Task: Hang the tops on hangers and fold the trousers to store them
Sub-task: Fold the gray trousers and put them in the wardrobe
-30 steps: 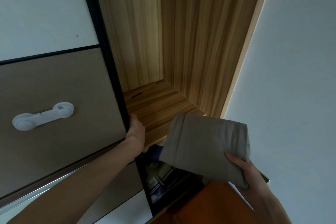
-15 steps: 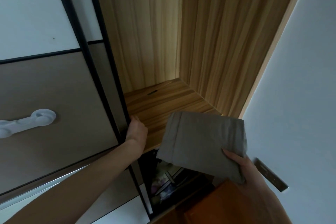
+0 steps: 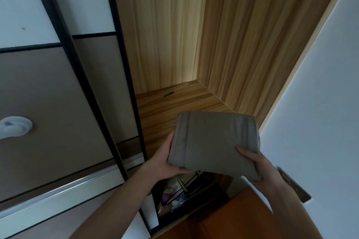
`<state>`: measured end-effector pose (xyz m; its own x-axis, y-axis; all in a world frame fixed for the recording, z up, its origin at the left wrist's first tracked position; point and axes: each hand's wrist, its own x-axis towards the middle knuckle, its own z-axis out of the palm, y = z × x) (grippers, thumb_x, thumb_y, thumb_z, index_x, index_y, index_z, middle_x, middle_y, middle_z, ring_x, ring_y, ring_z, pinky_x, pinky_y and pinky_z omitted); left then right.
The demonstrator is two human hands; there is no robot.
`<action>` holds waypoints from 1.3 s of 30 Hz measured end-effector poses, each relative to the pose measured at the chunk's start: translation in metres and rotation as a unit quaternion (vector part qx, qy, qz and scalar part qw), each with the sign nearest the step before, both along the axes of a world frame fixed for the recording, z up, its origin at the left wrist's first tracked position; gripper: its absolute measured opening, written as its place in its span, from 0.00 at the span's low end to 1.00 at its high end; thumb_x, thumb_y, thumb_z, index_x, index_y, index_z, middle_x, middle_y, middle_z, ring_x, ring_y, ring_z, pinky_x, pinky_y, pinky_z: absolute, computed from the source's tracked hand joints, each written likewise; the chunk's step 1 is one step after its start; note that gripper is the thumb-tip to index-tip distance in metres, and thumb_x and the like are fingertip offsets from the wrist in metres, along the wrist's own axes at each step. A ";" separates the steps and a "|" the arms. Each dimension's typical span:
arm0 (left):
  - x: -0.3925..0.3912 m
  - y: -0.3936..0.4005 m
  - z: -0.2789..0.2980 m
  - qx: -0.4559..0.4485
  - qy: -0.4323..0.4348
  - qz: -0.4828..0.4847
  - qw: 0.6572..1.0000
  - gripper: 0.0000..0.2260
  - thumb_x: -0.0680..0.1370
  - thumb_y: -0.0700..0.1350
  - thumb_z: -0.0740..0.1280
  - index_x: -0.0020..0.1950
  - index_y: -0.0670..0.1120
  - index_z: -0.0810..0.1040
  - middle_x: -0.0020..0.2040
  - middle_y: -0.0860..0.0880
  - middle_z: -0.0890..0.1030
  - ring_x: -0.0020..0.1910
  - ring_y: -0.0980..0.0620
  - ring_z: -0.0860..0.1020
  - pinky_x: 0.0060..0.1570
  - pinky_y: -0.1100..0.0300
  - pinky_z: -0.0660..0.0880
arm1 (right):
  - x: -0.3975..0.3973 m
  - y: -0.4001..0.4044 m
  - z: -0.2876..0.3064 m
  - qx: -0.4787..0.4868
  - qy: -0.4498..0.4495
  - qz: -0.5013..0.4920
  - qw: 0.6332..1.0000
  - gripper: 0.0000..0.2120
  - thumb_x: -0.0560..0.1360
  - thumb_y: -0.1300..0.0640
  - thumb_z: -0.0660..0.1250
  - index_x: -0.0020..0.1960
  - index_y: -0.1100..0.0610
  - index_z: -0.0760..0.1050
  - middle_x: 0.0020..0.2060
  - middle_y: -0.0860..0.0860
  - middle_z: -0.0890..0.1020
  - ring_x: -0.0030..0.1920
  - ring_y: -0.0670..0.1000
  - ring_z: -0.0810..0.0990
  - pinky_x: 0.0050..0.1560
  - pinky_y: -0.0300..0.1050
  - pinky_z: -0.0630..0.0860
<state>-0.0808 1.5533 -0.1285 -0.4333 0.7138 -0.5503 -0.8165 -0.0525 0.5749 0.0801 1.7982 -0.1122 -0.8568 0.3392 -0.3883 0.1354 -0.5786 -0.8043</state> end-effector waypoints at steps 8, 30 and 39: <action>-0.009 -0.015 -0.023 0.094 -0.073 0.057 0.991 0.36 0.69 0.68 0.77 0.67 0.44 0.83 0.67 0.38 0.81 0.62 0.37 0.82 0.58 0.42 0.80 | -0.026 -0.005 0.000 0.023 -0.012 0.045 0.999 0.27 0.74 0.59 0.73 0.72 0.62 0.75 0.63 0.63 0.83 0.66 0.64 0.81 0.70 0.62 0.75; -0.107 0.055 -0.091 -0.130 0.172 0.257 0.942 0.37 0.57 0.55 0.89 0.62 0.64 0.77 0.53 0.53 0.88 0.51 0.49 0.87 0.46 0.48 0.84 | -0.213 0.090 -0.075 0.135 -0.077 0.145 0.977 0.39 0.60 0.44 0.86 0.67 0.53 0.78 0.57 0.52 0.88 0.55 0.55 0.88 0.47 0.51 0.85; -0.146 0.072 -0.131 -0.184 0.197 0.325 0.907 0.42 0.55 0.59 0.88 0.65 0.64 0.75 0.56 0.54 0.85 0.54 0.50 0.84 0.50 0.50 0.83 | -0.290 0.098 -0.128 0.357 -0.074 0.103 0.926 0.25 0.68 0.44 0.83 0.60 0.46 0.77 0.49 0.37 0.81 0.47 0.37 0.79 0.37 0.28 0.73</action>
